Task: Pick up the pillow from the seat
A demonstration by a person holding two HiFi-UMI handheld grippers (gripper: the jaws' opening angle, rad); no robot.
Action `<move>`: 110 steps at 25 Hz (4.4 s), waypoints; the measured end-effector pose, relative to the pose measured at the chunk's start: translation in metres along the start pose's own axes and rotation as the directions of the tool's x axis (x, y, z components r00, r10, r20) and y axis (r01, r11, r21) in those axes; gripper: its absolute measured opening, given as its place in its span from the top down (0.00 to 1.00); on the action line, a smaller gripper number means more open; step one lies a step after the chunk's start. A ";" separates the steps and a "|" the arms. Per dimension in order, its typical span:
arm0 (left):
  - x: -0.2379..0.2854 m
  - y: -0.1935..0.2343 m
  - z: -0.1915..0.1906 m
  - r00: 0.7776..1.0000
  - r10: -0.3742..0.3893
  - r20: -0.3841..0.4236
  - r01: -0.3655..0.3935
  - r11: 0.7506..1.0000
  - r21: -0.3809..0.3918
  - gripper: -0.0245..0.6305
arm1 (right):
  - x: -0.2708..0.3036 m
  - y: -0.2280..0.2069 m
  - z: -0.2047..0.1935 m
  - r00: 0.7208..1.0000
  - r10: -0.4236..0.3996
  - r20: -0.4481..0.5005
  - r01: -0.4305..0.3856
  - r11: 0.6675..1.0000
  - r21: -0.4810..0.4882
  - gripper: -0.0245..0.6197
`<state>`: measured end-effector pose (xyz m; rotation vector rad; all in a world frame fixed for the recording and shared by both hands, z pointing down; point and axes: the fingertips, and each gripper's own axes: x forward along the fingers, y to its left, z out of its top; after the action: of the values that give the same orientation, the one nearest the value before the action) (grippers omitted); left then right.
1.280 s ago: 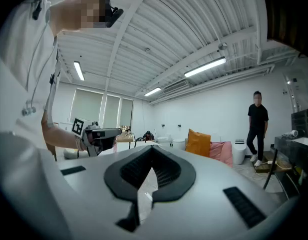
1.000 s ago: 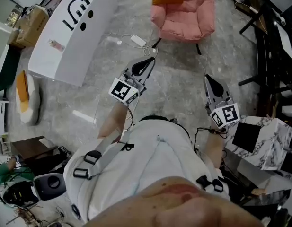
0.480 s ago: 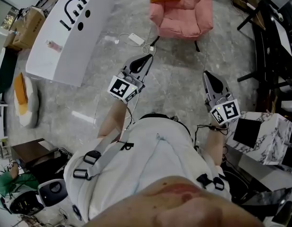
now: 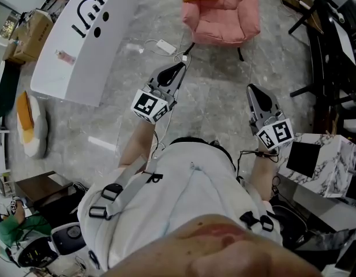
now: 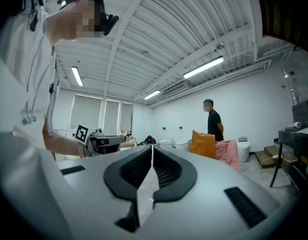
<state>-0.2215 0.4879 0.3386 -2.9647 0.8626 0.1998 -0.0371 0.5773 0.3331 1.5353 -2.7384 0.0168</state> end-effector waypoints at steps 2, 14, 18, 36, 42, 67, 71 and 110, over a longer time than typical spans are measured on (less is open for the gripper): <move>0.000 0.003 -0.002 1.000 -0.001 -0.007 0.001 1.000 -0.001 0.77 | 0.003 0.001 -0.002 1.000 0.011 0.000 -0.011 1.000 0.014 0.93; 0.021 0.019 -0.009 0.998 -0.041 -0.037 0.042 0.999 0.005 0.73 | 0.033 -0.023 -0.004 1.000 0.009 -0.021 -0.009 1.000 0.023 0.79; 0.040 0.032 -0.019 0.998 -0.033 -0.051 0.033 0.999 0.000 0.71 | 0.046 -0.044 -0.007 1.000 0.021 -0.014 -0.021 1.000 0.019 0.75; 0.215 0.105 -0.044 0.994 0.070 -0.087 -0.070 0.998 0.000 0.54 | 0.123 -0.231 -0.017 0.991 0.124 -0.052 -0.121 0.991 0.052 0.60; 0.254 0.135 -0.058 0.987 0.120 -0.103 -0.121 0.993 -0.005 0.49 | 0.158 -0.285 -0.020 0.987 0.155 -0.047 -0.152 0.986 0.063 0.56; 0.389 0.341 -0.109 0.961 0.167 -0.219 -0.176 0.984 -0.021 0.29 | 0.356 -0.443 -0.043 0.993 0.098 -0.073 -0.084 0.980 0.179 0.40; 0.421 0.386 -0.100 0.961 0.147 -0.233 -0.130 0.988 0.087 0.26 | 0.408 -0.473 -0.035 0.993 0.094 -0.076 -0.080 0.982 0.172 0.39; 0.612 0.667 -0.376 0.766 0.145 -0.626 -0.299 0.943 -0.147 0.11 | 0.766 -0.790 -0.309 0.837 0.444 -0.319 -0.303 0.862 0.405 0.29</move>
<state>-0.0261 -0.4300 0.6209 -3.1692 1.3407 -0.7558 0.2362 -0.4849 0.6546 0.8515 -2.7222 0.7571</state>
